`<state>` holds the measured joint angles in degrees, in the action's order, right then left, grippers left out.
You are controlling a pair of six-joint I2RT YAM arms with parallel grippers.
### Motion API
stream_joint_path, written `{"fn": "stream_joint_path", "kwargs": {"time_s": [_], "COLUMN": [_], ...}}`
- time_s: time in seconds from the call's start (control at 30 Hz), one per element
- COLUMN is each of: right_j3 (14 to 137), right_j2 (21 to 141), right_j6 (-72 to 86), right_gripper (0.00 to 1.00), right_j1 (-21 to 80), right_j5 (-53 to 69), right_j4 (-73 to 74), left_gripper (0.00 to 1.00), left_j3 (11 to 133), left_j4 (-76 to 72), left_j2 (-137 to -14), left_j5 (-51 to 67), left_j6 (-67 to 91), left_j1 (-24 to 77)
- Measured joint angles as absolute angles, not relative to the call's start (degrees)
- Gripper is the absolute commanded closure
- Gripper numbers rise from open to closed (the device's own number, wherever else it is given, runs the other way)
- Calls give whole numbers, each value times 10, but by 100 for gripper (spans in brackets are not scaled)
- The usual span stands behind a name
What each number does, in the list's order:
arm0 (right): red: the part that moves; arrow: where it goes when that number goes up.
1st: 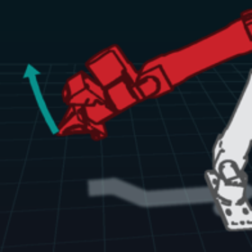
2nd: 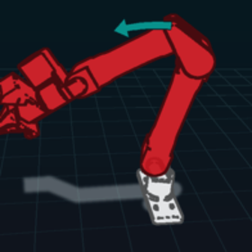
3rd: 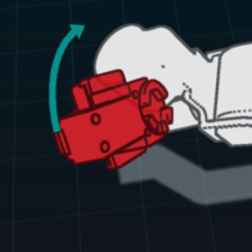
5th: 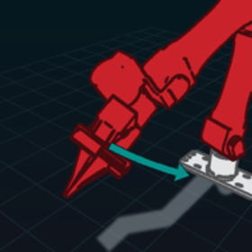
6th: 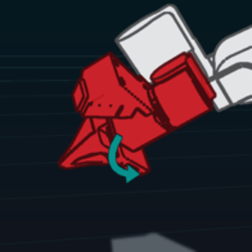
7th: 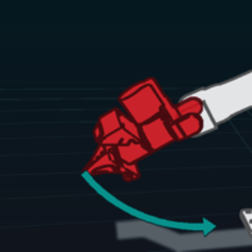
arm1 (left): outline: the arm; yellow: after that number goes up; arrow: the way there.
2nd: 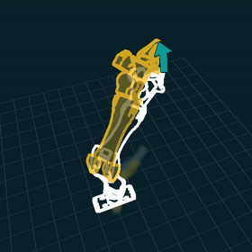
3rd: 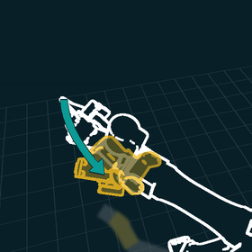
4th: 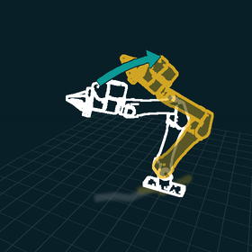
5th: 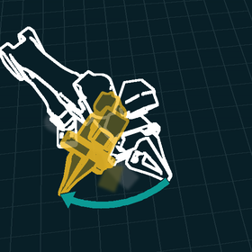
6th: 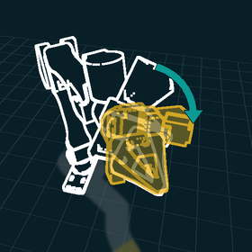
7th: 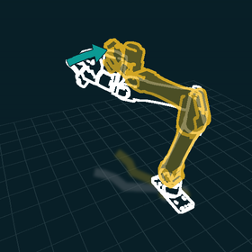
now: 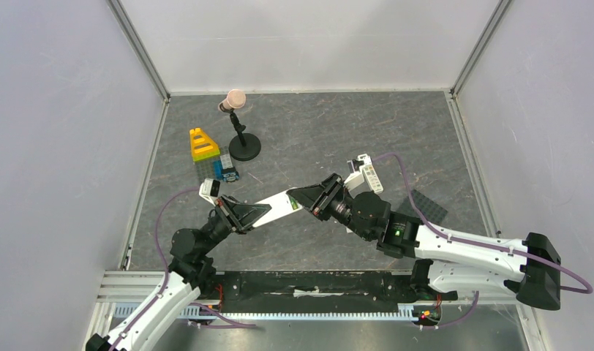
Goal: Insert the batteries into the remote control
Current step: Load the battery into the remote control.
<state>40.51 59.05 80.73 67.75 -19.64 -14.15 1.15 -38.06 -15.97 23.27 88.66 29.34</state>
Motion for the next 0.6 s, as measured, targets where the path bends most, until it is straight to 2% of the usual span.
{"fn": "stream_joint_path", "kwargs": {"time_s": [0.43,0.6], "right_j3": [405,405], "right_j2": [590,586], "right_j6": [792,788], "right_gripper": [86,65], "right_j1": [677,677], "right_j5": [-178,-174], "right_j4": [-162,-155], "left_gripper": [98,98], "left_j3": [11,11], "left_j4": [-363,-363], "left_j2": [-134,-134], "left_j5": [219,219], "left_j6": [940,940], "left_j1": [295,297]}}
